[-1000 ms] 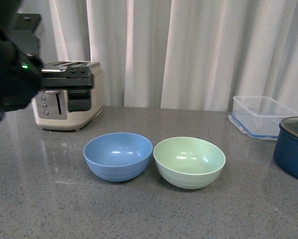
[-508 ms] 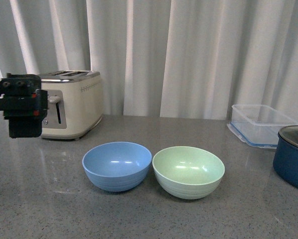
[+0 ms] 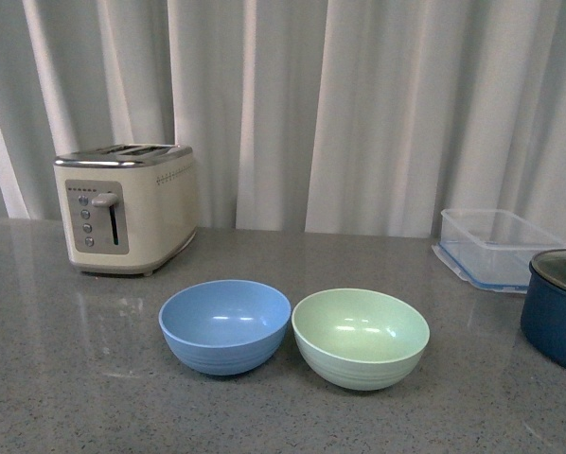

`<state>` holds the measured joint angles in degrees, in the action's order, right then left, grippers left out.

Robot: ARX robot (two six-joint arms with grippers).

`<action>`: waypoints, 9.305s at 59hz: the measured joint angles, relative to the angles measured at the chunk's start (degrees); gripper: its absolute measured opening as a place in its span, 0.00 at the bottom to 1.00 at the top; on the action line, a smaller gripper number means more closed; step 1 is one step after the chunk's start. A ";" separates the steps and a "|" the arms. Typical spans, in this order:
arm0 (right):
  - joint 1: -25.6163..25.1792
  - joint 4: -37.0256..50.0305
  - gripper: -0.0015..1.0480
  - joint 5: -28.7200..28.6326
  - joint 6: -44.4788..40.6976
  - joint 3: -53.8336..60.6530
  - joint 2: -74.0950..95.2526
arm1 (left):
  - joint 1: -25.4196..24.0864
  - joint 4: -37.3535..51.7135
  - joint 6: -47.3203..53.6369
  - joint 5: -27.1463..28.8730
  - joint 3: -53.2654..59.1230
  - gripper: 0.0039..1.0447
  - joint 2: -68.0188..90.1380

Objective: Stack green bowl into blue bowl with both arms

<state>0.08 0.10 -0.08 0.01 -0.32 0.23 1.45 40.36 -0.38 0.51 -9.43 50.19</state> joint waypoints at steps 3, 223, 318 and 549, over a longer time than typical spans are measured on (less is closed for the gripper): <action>0.00 0.00 0.90 0.00 -0.02 0.00 0.00 | -0.83 -0.59 0.00 -0.20 0.98 0.03 -1.57; 13.88 -18.36 0.90 2.34 11.85 -77.16 108.67 | -1.33 -40.33 0.13 -0.37 8.22 0.94 -50.01; 13.70 -13.70 0.01 2.91 6.80 -77.77 110.57 | -1.33 -40.33 0.13 -0.37 8.22 0.94 -50.01; 0.04 26.10 0.01 0.17 0.13 -2.62 29.27 | -1.33 -40.33 0.11 -0.37 8.22 0.94 -50.01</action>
<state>0.12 26.20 0.10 0.14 -2.94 29.50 0.12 0.03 -0.27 0.14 -1.21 0.19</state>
